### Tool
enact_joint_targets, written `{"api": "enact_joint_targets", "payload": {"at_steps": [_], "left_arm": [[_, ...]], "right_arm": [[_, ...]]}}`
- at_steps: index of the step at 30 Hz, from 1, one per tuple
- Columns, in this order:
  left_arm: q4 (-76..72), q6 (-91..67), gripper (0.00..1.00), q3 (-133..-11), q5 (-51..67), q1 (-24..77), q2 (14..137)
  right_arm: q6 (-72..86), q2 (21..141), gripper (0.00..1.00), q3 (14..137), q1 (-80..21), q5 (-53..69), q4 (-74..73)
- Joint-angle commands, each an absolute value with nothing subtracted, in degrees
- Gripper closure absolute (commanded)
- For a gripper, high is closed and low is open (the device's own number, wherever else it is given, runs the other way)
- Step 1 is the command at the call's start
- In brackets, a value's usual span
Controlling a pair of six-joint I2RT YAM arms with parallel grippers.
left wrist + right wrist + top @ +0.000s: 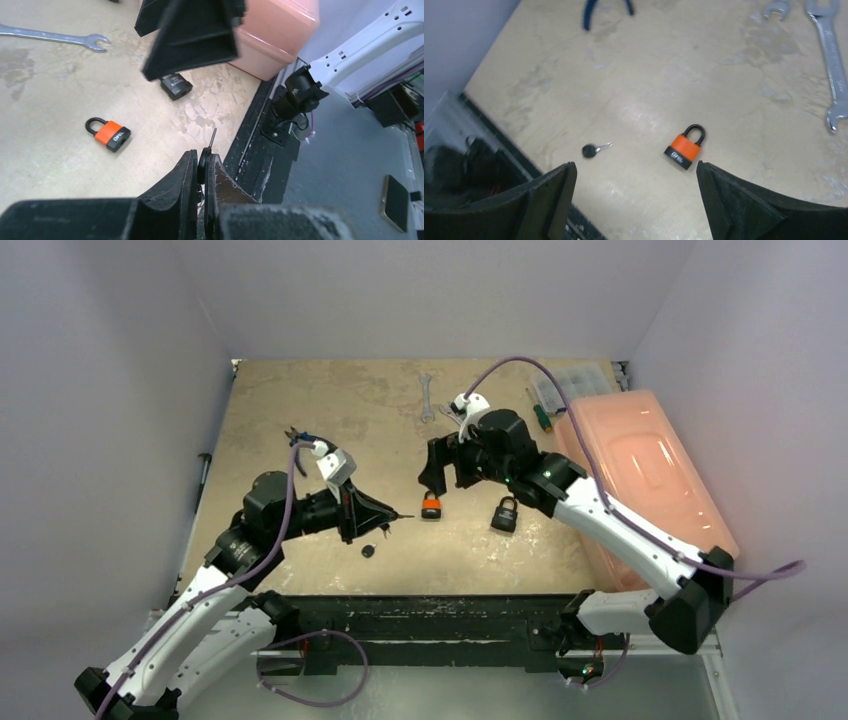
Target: Unlock with the key
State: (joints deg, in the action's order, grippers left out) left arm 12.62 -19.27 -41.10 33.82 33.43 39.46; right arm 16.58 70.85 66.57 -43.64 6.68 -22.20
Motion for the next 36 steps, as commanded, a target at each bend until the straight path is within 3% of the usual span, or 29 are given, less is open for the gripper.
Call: {"api": "enact_joint_targets", "payload": {"at_steps": [1,6,14,23,36], "left_arm": [[14.8,-16.4,1.0,-43.5,28.7,33.5,36.5],[15.8,-16.1,1.0,-43.3,25.4,33.5,34.0],[18.1,-15.5,1.0,-43.8,20.8,33.5,31.7],[21.0,-15.3,1.0,-44.9,16.3,33.5,31.6],[21.5,-14.9,1.0,-44.8,15.6,33.5,30.9]], "right_arm": [[28.2,80.2,0.01,73.5,-40.2,-3.8,-29.8],[38.6,90.4,0.01,80.3,-39.9,-12.3,-40.2],[49.3,99.5,0.01,83.8,-42.0,-19.2,-45.2],[52.7,110.2,0.01,91.8,-45.9,-22.9,-51.2],[53.0,116.5,0.01,93.1,-46.8,-21.1,-50.8]]}}
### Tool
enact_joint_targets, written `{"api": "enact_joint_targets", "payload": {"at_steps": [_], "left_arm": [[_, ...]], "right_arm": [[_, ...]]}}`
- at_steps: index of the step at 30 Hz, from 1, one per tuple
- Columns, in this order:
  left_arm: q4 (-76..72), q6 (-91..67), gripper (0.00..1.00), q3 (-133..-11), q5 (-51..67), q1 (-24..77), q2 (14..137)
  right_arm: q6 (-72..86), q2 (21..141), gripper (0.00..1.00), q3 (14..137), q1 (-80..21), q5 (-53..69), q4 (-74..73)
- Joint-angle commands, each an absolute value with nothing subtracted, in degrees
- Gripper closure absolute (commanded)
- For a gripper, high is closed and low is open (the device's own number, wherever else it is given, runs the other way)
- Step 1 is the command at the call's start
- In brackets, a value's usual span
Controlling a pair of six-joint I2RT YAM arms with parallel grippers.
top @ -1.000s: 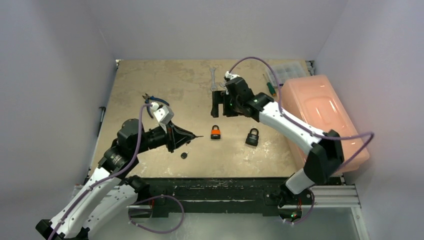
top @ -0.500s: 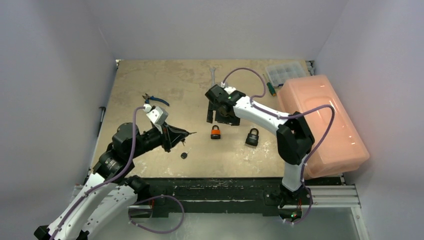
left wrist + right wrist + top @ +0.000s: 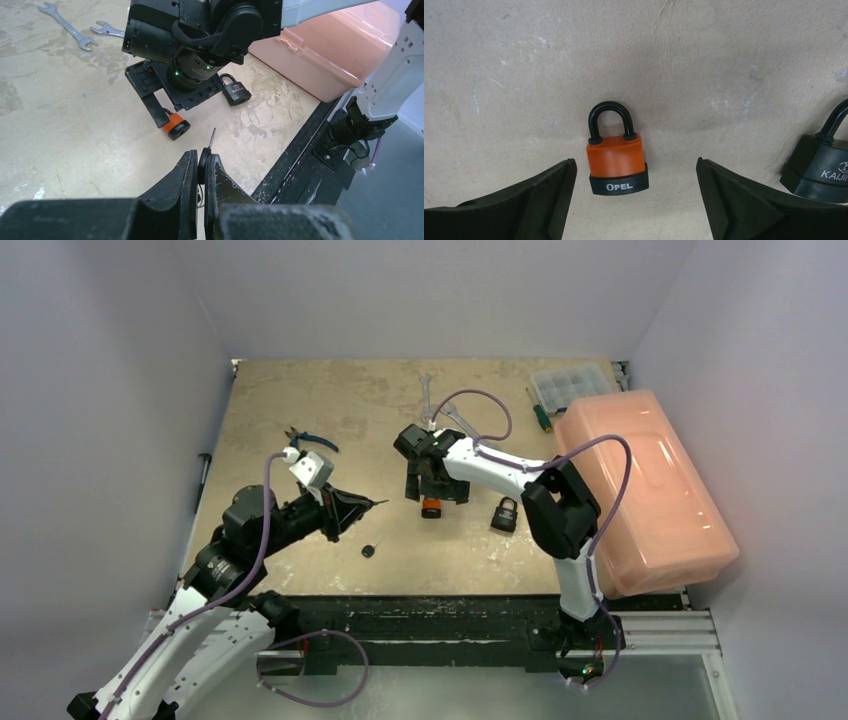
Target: Unlock with the key
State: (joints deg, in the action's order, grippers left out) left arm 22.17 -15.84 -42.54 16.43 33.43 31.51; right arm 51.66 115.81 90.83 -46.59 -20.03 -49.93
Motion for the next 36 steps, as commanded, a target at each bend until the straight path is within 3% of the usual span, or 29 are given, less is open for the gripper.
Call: {"api": "enact_joint_targets", "payload": {"at_steps": [1,14,20,28,36], "left_arm": [[21.5,-14.9,1.0,-44.8,15.6,33.5,30.9],[21.7,-14.9,1.0,-44.7,15.0,33.5,30.2],[21.8,-14.8,1.0,-44.6,14.4,33.5,30.0],[20.9,-14.3,1.0,-44.1,15.4,33.5,29.6],[20.8,-14.2,1.0,-44.0,15.4,33.5,29.5]], "right_arm": [[52.9,116.9,0.02,93.1,-46.8,-21.0,-50.5],[51.9,121.9,0.2,97.3,-46.8,-20.8,-52.1],[52.0,122.2,0.22,96.9,-46.9,-19.9,-52.5],[52.6,122.6,0.36,94.6,-48.1,-18.8,-52.1],[53.7,122.0,0.4,92.6,-48.6,-18.5,-51.3]]}}
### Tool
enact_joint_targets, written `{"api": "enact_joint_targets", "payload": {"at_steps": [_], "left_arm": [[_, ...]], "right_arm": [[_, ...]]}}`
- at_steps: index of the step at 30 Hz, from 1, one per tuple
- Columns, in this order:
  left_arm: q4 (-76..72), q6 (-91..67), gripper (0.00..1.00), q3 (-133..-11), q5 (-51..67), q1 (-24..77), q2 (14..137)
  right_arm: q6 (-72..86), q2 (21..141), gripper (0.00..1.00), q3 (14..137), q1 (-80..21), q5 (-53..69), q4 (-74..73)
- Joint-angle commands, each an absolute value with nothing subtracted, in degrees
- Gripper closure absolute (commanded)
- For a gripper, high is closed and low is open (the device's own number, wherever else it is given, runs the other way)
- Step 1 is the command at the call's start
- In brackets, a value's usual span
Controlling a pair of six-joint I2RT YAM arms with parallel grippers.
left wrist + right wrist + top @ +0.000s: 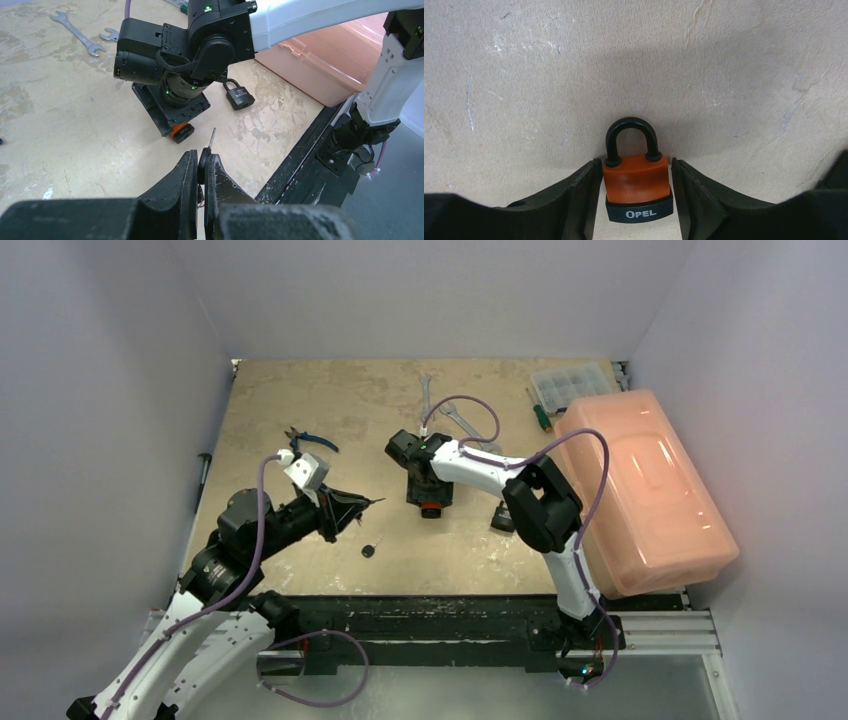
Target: Unlock with the key
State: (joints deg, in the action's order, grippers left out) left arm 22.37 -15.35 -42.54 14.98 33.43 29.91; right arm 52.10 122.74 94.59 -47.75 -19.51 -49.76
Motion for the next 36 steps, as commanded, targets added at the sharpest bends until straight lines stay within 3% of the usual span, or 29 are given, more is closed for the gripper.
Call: {"api": "enact_joint_targets", "payload": {"at_steps": [1,6,7,10,29,36], "left_arm": [[20.8,-14.2,1.0,-43.9,15.4,33.5,29.5],[19.6,-13.8,1.0,-43.2,15.6,33.6,29.2],[19.1,-13.8,1.0,-42.7,15.1,33.5,28.9],[18.3,-13.6,1.0,-41.8,12.4,33.5,27.9],[13.2,-14.8,1.0,-38.5,8.1,33.5,27.2],[13.0,-15.0,1.0,-39.0,6.4,33.5,30.6]], "right_arm": [[53.8,121.9,0.41,92.4,-48.7,-18.5,-51.3],[53.9,120.9,0.57,90.9,-48.9,-18.0,-50.0],[53.9,120.6,0.64,90.6,-49.0,-18.0,-49.7],[54.3,119.8,0.99,90.4,-49.0,-18.1,-49.7],[61.2,100.4,1.0,79.2,-48.2,-24.0,-39.6],[65.3,89.9,1.0,70.9,-44.7,-21.2,-27.1]]}}
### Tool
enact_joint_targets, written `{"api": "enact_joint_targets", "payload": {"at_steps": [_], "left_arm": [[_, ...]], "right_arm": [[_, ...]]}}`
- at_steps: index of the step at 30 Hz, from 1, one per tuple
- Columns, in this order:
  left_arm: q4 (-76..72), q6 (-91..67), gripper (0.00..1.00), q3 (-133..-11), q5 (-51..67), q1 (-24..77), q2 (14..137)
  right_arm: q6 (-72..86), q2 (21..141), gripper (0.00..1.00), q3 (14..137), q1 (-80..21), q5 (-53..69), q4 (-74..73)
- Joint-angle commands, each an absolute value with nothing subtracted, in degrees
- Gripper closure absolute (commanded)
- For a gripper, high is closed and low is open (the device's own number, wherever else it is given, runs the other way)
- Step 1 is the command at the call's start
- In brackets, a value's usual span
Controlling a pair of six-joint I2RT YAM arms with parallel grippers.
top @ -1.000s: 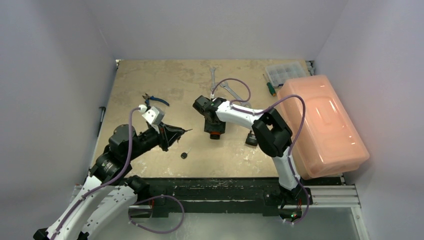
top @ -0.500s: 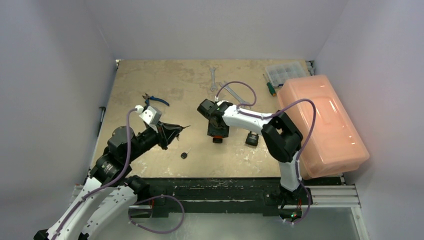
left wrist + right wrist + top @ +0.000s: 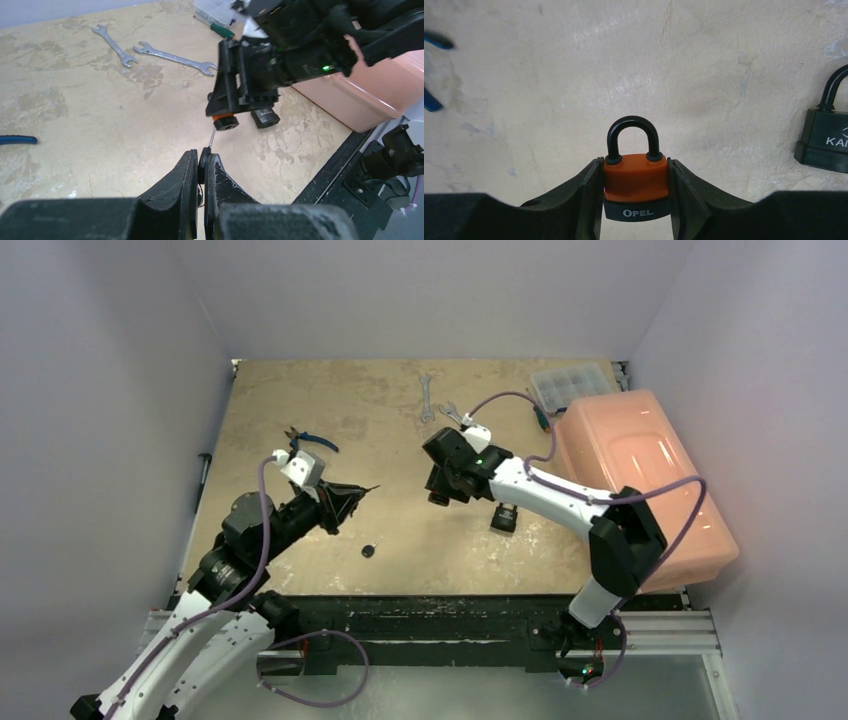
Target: Unlock with the key
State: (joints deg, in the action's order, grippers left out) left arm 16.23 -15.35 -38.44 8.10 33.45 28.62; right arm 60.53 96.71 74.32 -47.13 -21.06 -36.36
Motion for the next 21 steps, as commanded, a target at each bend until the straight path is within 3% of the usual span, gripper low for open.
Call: {"api": "enact_joint_targets", "payload": {"at_steps": [1,21], "left_arm": [[13.0,-15.8,1.0,-39.1,6.0,33.5,31.2],[15.0,-39.1,1.0,-50.9,2.2,33.6,50.6]], "right_arm": [[66.8,88.3,1.0,69.6,-43.6,-20.3,-26.2],[88.7,77.7,1.0,55.9,-30.3,7.5,-8.0]]}}
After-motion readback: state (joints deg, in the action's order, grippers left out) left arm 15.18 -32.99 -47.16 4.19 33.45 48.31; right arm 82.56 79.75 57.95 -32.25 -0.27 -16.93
